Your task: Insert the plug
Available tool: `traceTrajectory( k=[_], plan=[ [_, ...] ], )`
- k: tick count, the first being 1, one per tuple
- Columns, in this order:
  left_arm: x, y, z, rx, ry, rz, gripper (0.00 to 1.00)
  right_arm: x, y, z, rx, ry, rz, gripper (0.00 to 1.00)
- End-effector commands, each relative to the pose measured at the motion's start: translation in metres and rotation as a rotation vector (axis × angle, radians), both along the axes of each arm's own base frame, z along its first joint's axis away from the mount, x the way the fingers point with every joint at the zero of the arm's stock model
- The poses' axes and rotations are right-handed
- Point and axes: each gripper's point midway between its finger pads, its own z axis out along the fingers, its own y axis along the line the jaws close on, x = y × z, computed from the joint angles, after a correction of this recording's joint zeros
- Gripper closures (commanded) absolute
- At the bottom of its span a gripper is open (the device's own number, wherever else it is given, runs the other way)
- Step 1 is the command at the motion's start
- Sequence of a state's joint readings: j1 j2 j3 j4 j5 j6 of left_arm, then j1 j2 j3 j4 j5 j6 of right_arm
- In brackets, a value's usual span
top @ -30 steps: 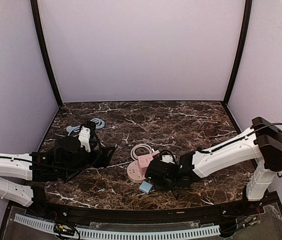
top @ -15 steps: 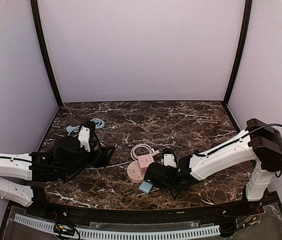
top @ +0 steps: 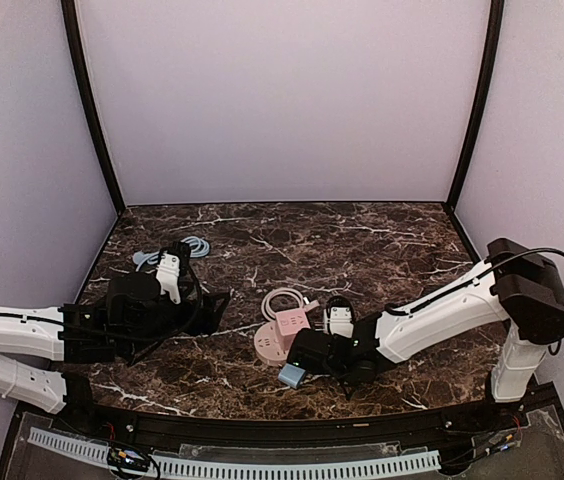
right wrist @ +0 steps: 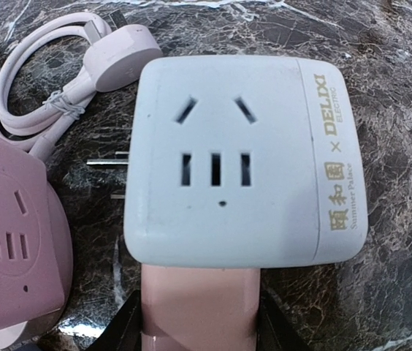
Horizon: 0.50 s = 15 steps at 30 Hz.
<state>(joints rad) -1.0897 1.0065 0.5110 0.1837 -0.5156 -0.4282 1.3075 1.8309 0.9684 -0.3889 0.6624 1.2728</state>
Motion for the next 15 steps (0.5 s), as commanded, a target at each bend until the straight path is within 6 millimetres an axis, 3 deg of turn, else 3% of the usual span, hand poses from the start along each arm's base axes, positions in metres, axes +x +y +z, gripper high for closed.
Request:
traceTrajectory(
  k=[1,6,15],
  plan=[
    [0.0,0.001,0.001,0.016,-0.009,0.003,0.09,-0.014,-0.02,-0.027,-0.108,0.081,0.02,0.96],
    [0.0,0.0,0.002,0.016,-0.009,-0.001,0.09,-0.014,-0.021,-0.009,-0.1,0.057,0.051,1.0],
    [-0.005,-0.008,0.006,-0.015,-0.002,-0.054,0.09,-0.012,-0.016,0.046,-0.03,-0.034,0.138,1.0]
  ],
)
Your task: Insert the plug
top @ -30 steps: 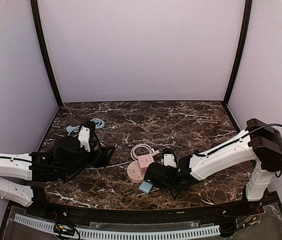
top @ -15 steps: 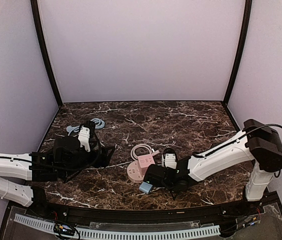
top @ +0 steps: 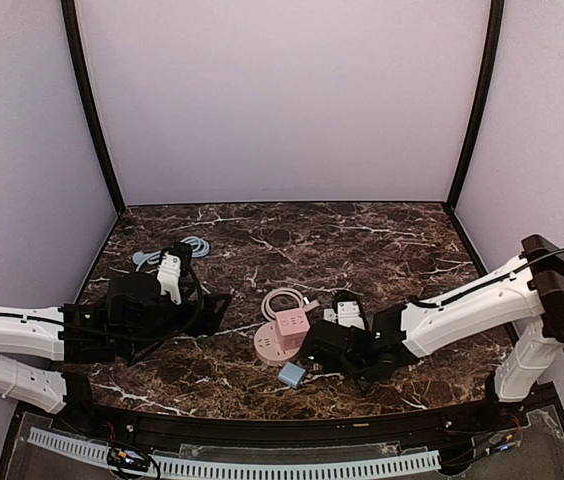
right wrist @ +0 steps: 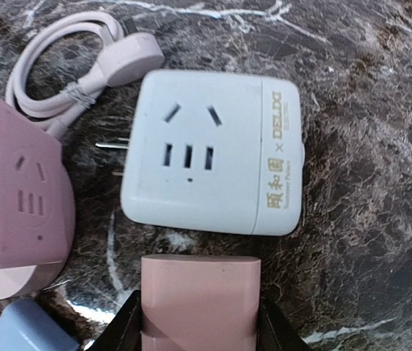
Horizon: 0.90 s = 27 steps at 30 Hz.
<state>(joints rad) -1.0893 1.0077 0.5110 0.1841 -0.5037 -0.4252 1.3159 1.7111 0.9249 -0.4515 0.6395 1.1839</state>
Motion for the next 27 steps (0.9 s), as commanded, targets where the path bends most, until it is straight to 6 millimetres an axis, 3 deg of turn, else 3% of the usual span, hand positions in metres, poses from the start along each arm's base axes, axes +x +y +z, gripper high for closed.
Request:
traceTrajectory(
  k=[1,15,24,27],
  plan=[
    [-0.007,-0.009,0.01,-0.03,-0.008,-0.063,0.09,-0.001,-0.002,0.032,0.016,-0.062,0.066,1.0],
    [-0.028,-0.044,0.022,-0.086,0.006,-0.283,0.09,-0.002,-0.005,0.134,0.173,-0.414,0.312,1.0],
    [-0.03,-0.053,0.038,-0.114,0.072,-0.288,0.08,-0.028,-0.006,0.188,0.404,-0.654,0.579,1.0],
    [-0.035,-0.065,0.048,-0.131,0.12,-0.33,0.09,-0.037,-0.004,0.194,0.423,-0.714,0.662,1.0]
  ],
)
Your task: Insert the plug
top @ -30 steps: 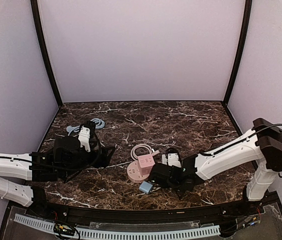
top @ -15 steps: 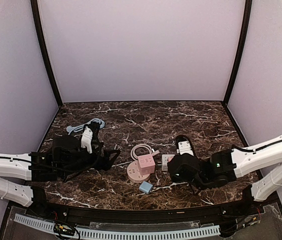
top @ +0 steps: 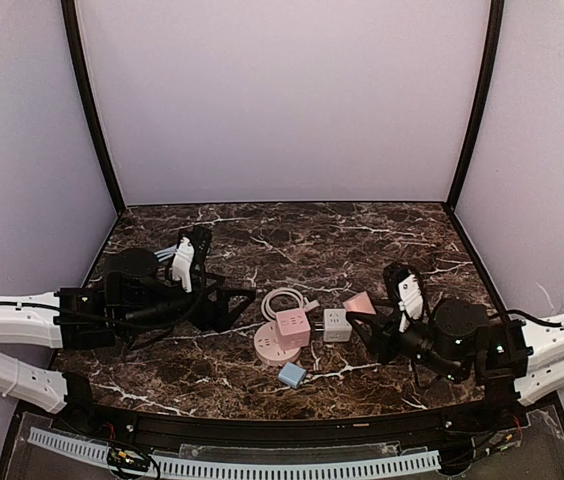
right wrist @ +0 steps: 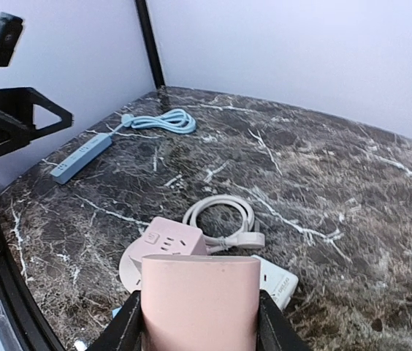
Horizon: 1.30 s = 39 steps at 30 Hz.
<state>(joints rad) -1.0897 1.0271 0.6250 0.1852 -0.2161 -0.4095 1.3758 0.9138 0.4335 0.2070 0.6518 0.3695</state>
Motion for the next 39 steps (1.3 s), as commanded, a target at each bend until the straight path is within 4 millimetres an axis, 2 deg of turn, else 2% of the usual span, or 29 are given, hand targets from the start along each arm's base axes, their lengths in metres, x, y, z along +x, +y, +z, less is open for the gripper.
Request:
traceTrajectory(
  k=[1,2,3,4,5,10,13,18,19,20,24,26,39],
  plan=[
    [-0.013,-0.018,0.002,0.014,0.124,-0.082,0.09,-0.018,0.016,0.036,0.085,-0.175,0.169,1.0],
    [-0.014,-0.023,0.01,0.0,0.132,-0.097,0.09,-0.021,0.019,0.037,0.082,-0.199,0.196,1.0],
    [-0.02,-0.027,0.005,0.014,0.178,-0.129,0.09,-0.025,0.021,0.038,0.076,-0.22,0.221,1.0],
    [-0.021,-0.032,0.014,-0.001,0.186,-0.146,0.09,-0.028,0.024,0.038,0.066,-0.238,0.25,1.0],
    [-0.03,-0.04,0.009,0.004,0.235,-0.196,0.09,-0.032,0.029,0.037,0.054,-0.256,0.282,1.0],
    [-0.051,-0.07,0.02,-0.037,0.355,-0.354,0.16,-0.041,0.037,0.038,0.023,-0.325,0.355,1.0],
    [-0.057,-0.082,0.019,-0.038,0.409,-0.401,0.2,-0.046,0.04,0.042,0.027,-0.351,0.391,1.0],
    [-0.064,-0.099,0.016,-0.009,0.469,-0.451,0.26,-0.045,0.048,0.04,-0.033,-0.358,0.403,1.0],
    [-0.066,-0.102,0.021,-0.01,0.464,-0.461,0.26,-0.044,0.05,0.038,-0.044,-0.359,0.401,1.0],
    [-0.068,-0.105,0.016,0.009,0.474,-0.469,0.27,-0.044,0.052,0.036,-0.058,-0.36,0.404,1.0],
    [-0.076,-0.116,0.017,0.029,0.477,-0.505,0.27,-0.042,0.06,0.029,-0.099,-0.359,0.407,1.0],
    [-0.074,-0.119,0.015,0.035,0.481,-0.497,0.29,-0.041,0.064,0.027,-0.112,-0.36,0.414,1.0],
    [-0.072,-0.129,-0.003,0.072,0.521,-0.495,0.53,-0.047,0.081,0.024,-0.135,-0.372,0.463,1.0]
  ],
)
